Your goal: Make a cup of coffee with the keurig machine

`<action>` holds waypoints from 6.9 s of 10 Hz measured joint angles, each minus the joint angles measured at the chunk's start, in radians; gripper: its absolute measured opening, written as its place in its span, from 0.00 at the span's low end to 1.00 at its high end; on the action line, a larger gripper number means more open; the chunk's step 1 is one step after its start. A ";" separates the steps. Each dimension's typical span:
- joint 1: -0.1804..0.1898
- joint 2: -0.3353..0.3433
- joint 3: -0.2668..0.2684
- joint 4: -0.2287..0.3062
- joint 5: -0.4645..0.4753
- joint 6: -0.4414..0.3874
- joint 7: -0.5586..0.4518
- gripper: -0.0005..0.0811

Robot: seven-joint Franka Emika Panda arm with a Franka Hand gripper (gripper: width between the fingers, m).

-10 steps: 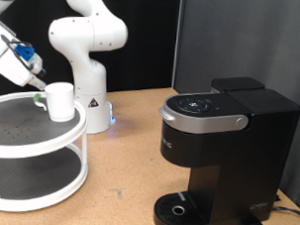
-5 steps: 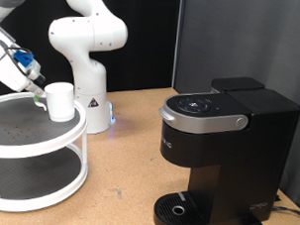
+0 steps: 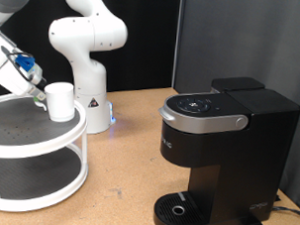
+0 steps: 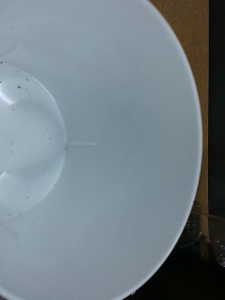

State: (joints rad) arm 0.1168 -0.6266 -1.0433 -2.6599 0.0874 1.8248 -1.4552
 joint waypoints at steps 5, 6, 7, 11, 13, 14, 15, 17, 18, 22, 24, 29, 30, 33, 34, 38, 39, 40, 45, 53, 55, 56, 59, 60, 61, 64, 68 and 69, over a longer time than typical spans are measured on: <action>0.002 0.020 -0.003 -0.011 -0.001 0.043 0.000 0.99; 0.004 0.026 -0.005 -0.011 -0.001 0.046 0.000 0.99; 0.008 0.028 -0.008 -0.011 0.000 0.046 0.000 0.99; 0.023 0.028 -0.022 -0.011 0.000 0.047 0.000 0.88; 0.023 0.028 -0.022 -0.011 0.002 0.050 0.000 0.65; 0.023 0.028 -0.022 -0.011 0.002 0.051 0.000 0.44; 0.023 0.028 -0.022 -0.011 0.003 0.051 0.000 0.44; 0.023 0.028 -0.022 -0.011 0.005 0.064 0.002 0.20; 0.023 0.027 -0.020 -0.012 0.008 0.075 0.004 0.09; 0.007 -0.017 0.013 0.001 0.028 0.060 0.040 0.09; 0.000 -0.058 0.035 0.035 0.050 -0.027 0.074 0.09; -0.010 -0.141 0.110 0.126 0.095 -0.204 0.185 0.09; -0.010 -0.141 0.108 0.122 0.095 -0.199 0.185 0.09; -0.010 -0.140 0.111 0.080 0.149 -0.132 0.246 0.09; -0.010 -0.141 0.120 0.056 0.181 -0.083 0.273 0.09; 0.019 -0.128 0.200 -0.032 0.286 0.170 0.377 0.09; 0.042 -0.115 0.214 -0.042 0.308 0.228 0.392 0.09; 0.068 -0.099 0.219 -0.046 0.329 0.273 0.394 0.09; 0.218 -0.014 0.220 -0.040 0.434 0.425 0.395 0.09; 0.272 0.037 0.221 -0.065 0.456 0.487 0.391 0.09; 0.296 0.084 0.220 -0.087 0.465 0.555 0.390 0.09; 0.319 0.108 0.213 -0.095 0.486 0.590 0.382 0.09; 0.407 0.179 0.169 -0.099 0.569 0.663 0.323 0.09; 0.436 0.202 0.149 -0.099 0.597 0.680 0.296 0.09; 0.465 0.225 0.128 -0.099 0.626 0.697 0.270 0.09; 0.550 0.292 0.062 -0.095 0.722 0.729 0.178 0.09; 0.659 0.379 -0.012 -0.068 0.892 0.741 0.044 0.09; 0.685 0.402 -0.026 -0.056 0.938 0.739 0.018 0.09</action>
State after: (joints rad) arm 0.8019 -0.2250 -1.0688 -2.7157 1.0250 2.5641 -1.4373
